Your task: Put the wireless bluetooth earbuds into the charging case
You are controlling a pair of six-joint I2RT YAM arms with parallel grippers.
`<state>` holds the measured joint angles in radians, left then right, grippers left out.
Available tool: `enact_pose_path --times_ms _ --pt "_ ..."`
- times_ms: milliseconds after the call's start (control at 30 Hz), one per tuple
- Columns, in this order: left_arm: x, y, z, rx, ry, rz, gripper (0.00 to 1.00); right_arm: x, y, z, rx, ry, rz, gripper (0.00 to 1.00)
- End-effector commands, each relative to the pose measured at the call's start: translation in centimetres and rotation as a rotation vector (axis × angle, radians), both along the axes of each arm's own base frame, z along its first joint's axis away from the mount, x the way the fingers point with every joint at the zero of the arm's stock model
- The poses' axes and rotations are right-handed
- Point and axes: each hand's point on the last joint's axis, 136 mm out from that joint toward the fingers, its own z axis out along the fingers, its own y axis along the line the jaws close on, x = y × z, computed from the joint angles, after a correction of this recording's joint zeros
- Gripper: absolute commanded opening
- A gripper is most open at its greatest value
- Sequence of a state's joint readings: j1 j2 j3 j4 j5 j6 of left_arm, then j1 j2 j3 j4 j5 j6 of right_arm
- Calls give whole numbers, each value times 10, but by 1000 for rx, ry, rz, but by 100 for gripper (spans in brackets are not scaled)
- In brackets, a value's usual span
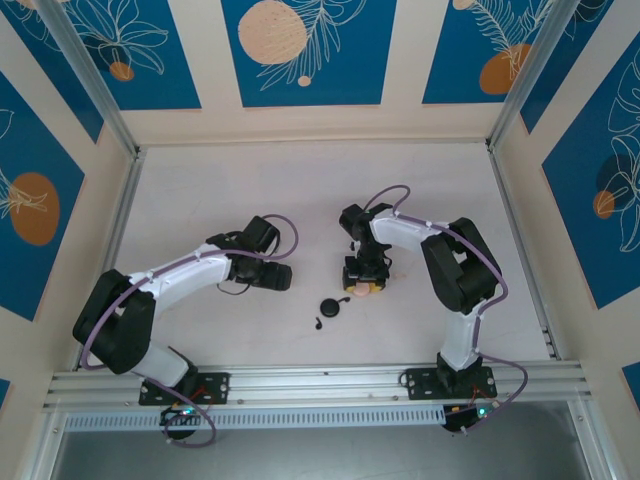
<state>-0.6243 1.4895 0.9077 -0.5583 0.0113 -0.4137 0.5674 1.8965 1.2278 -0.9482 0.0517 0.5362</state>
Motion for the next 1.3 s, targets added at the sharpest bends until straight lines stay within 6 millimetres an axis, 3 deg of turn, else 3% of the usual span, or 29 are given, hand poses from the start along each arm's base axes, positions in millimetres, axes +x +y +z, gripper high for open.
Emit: enact_pose_path --times_ms 0,267,500,700,867,1067,1267 --pt "-3 -3 0 -8 10 -8 79 9 9 1 27 -50 3 50" --pt "5 -23 25 -95 -15 -78 78 27 17 26 146 -329 130 49" --pt "14 -52 70 -253 -30 -167 74 47 43 80 366 -717 362 49" --pt "15 -76 120 -416 -65 -234 69 42 69 122 500 -998 555 46" --pt "8 -91 150 -532 -67 -280 64 33 82 140 505 -1143 664 45" --pt "-4 -98 161 -593 -26 -324 57 30 89 156 494 -1248 715 45" --pt "-5 -97 157 -589 -6 -319 56 25 96 171 510 -1298 748 45"
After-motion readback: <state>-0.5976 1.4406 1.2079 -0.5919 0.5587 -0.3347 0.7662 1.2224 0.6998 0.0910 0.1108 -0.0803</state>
